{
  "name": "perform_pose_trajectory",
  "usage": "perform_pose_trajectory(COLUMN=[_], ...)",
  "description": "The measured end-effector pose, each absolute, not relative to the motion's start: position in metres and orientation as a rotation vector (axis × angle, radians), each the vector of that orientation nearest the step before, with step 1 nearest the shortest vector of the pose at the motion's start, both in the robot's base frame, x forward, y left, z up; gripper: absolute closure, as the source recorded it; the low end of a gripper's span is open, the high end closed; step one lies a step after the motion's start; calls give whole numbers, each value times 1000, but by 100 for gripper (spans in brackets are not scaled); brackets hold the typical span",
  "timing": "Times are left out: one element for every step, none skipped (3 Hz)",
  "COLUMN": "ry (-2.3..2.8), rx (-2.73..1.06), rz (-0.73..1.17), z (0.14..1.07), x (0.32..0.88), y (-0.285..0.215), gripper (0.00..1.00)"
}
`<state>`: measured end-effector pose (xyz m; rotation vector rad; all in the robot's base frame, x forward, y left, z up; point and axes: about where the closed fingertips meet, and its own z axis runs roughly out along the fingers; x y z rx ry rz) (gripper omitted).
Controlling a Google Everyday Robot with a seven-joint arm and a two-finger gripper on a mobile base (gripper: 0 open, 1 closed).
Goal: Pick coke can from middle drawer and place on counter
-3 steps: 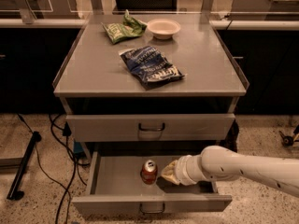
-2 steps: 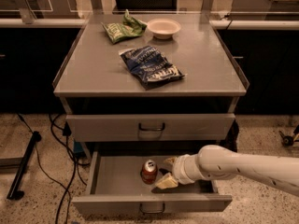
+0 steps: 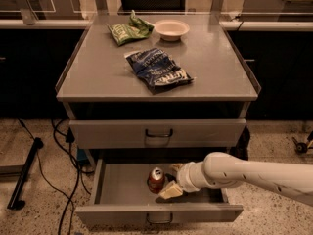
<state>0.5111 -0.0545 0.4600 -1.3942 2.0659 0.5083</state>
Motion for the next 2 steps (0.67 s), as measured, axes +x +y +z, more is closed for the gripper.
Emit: perform_pose_trajectory(ry=[2063,2059], rx=[-1373,-1350], rz=[522,534], z=[450,435], x=[518,526], y=[-47,-37], gripper=[34,34])
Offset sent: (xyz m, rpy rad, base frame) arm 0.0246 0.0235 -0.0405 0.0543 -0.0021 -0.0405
